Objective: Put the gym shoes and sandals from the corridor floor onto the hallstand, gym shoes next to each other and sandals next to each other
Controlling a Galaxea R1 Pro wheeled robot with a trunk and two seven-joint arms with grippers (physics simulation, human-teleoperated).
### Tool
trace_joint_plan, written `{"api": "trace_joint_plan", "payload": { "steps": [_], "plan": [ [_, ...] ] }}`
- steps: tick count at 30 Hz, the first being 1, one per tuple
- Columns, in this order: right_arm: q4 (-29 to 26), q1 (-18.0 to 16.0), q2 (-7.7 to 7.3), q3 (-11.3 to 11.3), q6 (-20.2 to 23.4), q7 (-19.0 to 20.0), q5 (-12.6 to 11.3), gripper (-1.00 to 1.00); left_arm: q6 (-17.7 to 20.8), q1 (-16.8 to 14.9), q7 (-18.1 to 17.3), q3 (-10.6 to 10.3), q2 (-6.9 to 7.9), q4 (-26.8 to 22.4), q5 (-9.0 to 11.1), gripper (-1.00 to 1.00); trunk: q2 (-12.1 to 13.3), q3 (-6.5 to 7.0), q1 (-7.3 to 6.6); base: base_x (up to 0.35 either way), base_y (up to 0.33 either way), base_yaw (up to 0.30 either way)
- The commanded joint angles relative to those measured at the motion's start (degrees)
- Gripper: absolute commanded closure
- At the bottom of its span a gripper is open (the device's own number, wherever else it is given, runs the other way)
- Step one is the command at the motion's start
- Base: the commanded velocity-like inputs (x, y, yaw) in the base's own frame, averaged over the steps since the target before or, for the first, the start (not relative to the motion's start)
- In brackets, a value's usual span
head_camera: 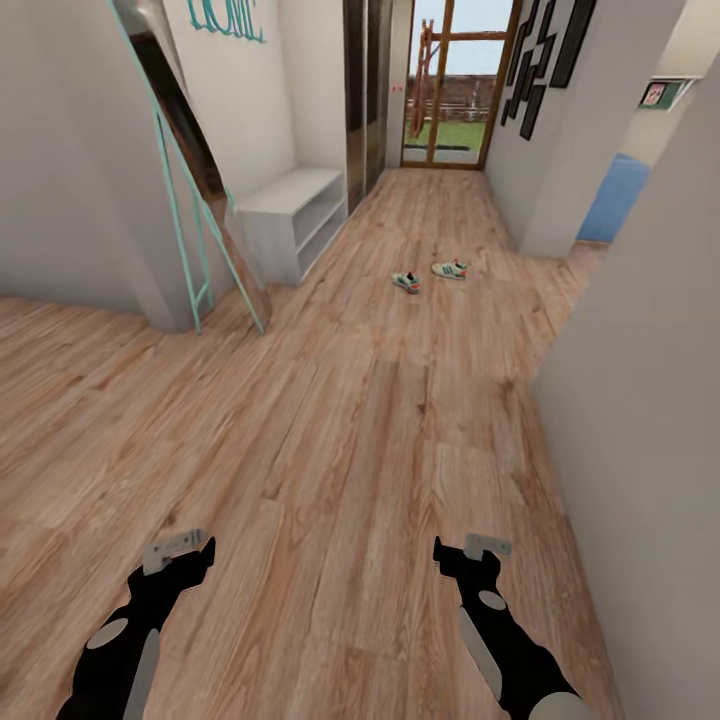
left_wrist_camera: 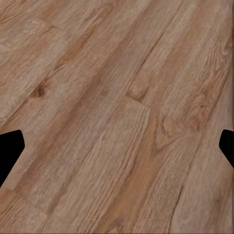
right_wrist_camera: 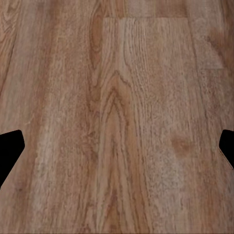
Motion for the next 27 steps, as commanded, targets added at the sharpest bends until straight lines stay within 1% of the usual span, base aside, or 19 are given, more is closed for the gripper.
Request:
{"api": "trace_joint_plan", "payload": {
  "steps": [1, 10, 27],
  "plan": [
    [0.0, 0.0, 0.0, 0.0, 0.0, 0.0, 0.0, -1.0, 0.0, 0.0, 0.0, 0.0, 0.0, 0.0, 0.0, -1.0, 0.0, 0.0, 0.0, 0.321, -0.111, -0.01],
    [0.1, 0.0, 0.0, 0.0, 0.0, 0.0, 0.0, -1.0, 0.0, 0.0, 0.2, 0.0, 0.0, 0.0, 0.0, -1.0, 0.0, 0.01, 0.0, 0.321, -0.098, -0.003],
    [0.2, 0.0, 0.0, 0.1, 0.0, 0.0, 0.0, -1.0, 0.0, 0.0, 0.2, 0.0, 0.0, 0.0, 0.0, -1.0, 0.0, 0.01, 0.0, 0.328, -0.008, 0.0]
  ]
}}
